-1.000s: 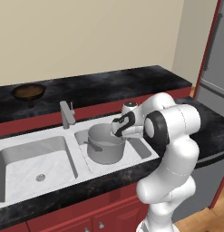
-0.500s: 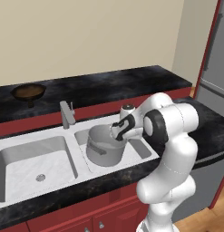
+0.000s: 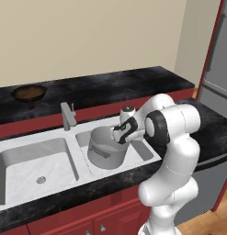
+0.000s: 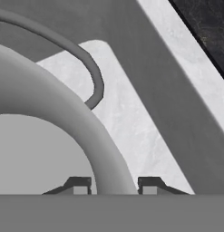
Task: Pick the pan and pot and place them in the sink. Then turn on the water.
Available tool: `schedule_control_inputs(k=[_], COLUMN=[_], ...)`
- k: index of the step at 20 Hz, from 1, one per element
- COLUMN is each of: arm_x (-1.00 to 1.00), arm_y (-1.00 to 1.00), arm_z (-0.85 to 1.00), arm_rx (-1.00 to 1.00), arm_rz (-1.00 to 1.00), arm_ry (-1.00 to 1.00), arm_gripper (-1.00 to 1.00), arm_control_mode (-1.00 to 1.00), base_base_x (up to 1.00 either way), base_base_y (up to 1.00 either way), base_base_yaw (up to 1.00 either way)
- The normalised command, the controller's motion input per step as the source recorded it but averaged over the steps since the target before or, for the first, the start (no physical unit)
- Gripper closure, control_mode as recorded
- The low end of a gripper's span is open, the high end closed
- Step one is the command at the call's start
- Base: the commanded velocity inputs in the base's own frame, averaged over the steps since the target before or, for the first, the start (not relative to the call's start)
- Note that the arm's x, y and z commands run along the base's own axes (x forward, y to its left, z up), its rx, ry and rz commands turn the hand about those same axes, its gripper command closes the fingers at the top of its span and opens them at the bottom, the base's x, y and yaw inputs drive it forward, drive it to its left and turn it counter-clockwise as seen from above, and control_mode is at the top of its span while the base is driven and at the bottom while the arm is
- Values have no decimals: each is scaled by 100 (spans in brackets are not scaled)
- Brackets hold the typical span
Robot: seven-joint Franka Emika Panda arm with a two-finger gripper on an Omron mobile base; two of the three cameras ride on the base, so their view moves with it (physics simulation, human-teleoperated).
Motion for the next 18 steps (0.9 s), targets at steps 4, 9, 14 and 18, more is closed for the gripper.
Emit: schedule_control_inputs(k=[4, 9, 14, 18], arm_x=[-2, -3, 0, 0], arm_y=[0, 0, 0, 0], arm_z=[0, 0, 0, 40], arm_rx=[0, 0, 0, 0], arm_rz=[0, 0, 0, 0], arm_ry=[0, 0, 0, 0], arm_gripper=[-100, -100, -100, -100], arm_control_mode=[-100, -100, -100, -100], base_base_x=[0, 0, 0, 0], base_base_y=[0, 0, 0, 0], base_base_yaw=[0, 0, 0, 0])
